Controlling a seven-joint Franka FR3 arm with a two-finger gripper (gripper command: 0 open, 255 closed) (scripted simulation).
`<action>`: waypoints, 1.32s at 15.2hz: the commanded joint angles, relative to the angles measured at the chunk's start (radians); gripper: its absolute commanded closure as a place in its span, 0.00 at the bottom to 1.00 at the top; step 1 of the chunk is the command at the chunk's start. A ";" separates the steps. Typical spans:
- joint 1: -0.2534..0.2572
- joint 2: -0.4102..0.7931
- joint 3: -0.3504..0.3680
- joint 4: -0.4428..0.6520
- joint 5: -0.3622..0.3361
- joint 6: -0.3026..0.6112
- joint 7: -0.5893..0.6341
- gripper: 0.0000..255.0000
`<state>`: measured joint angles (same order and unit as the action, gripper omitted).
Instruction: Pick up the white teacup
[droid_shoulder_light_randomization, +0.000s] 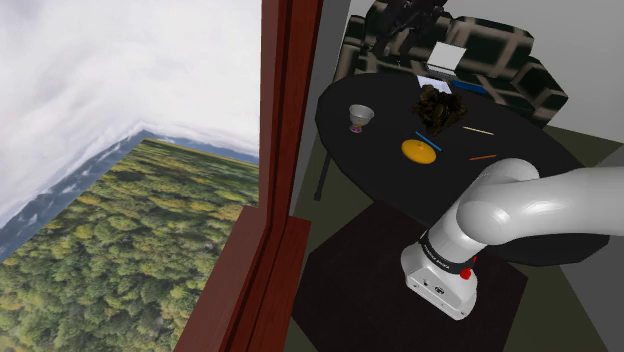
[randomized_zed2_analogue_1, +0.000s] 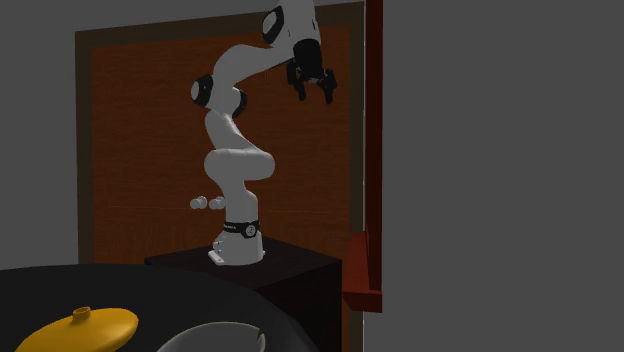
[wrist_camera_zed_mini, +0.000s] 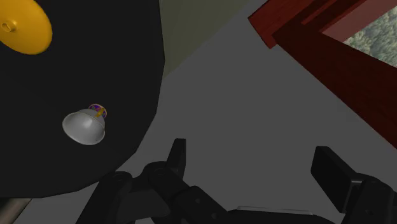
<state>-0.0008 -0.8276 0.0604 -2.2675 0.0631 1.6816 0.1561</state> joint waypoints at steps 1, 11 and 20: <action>0.000 0.000 0.000 0.000 0.000 0.000 0.000 0.00; -0.035 0.113 -0.101 -0.178 -0.116 0.263 -0.180 0.00; -0.077 0.329 -0.198 -0.229 -0.216 0.523 -0.323 0.00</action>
<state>-0.0736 -0.5181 -0.1293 -2.4847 -0.1417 2.1727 -0.1532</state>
